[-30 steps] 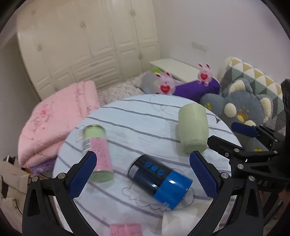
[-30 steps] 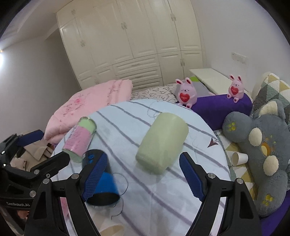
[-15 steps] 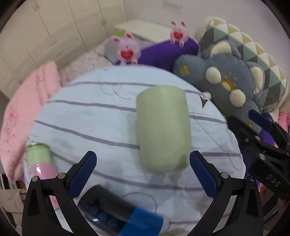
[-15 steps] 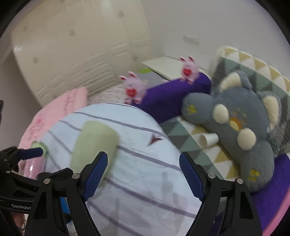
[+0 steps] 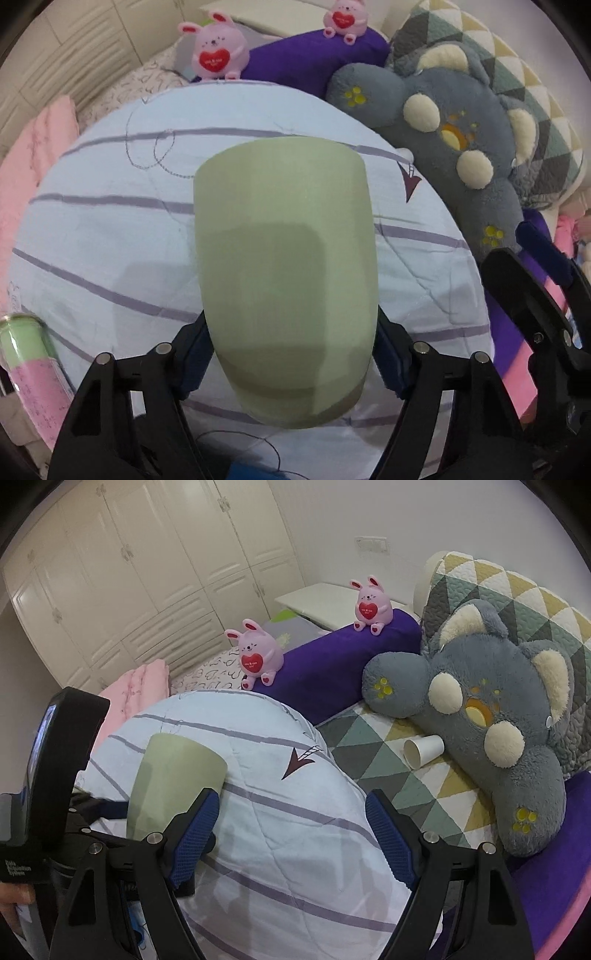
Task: Flip cup upright
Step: 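Lift the cup with the left gripper and tilt its base down toward the table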
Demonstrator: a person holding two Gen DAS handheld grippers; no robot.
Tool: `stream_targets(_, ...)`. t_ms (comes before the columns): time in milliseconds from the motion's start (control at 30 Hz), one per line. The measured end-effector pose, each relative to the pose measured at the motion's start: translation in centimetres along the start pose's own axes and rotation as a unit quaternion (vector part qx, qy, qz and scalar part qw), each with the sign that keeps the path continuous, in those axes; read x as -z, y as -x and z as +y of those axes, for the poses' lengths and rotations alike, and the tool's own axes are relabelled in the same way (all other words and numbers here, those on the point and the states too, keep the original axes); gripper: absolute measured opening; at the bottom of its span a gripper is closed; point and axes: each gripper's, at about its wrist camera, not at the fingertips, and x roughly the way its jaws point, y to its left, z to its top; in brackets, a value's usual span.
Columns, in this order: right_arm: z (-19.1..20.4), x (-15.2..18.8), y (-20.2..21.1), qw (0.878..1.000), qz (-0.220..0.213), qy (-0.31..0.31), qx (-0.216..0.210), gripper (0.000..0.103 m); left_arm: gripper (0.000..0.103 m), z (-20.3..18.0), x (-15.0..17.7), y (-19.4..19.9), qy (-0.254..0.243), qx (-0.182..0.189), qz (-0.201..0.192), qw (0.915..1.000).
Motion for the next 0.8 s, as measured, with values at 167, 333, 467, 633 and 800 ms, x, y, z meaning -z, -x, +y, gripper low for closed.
stream_targets(167, 0.6, 0.0, -0.1, 1.000, 0.006, 0.005, -0.010, 0.083, 0.076, 0.6, 0.9, 0.7, -0.012, -0.033, 0.009, 0.9993)
stream_targets(333, 2.1, 0.4, -0.5, 0.999, 0.019, 0.009, -0.038, 0.083, 0.076, 3.0, 2.0, 1.4, 0.000, -0.047, 0.014, 0.9988)
stream_targets(467, 3.2, 0.7, -1.0, 0.998, 0.032, 0.013, -0.059, 0.083, 0.076, 5.4, 2.7, 1.6, 0.033, -0.049, 0.013, 0.9981)
stream_targets(633, 4.3, 1.1, -1.8, 0.997, 0.045, 0.025, -0.057, 0.083, 0.076, 6.5, 3.2, 1.0, 0.055, -0.040, 0.015, 0.9976)
stream_targets(800, 4.8, 0.5, -2.4, 0.994, 0.063, 0.022, -0.088, 0.083, 0.086, 6.3, 3.0, 1.5, 0.057, -0.024, -0.002, 0.9981)
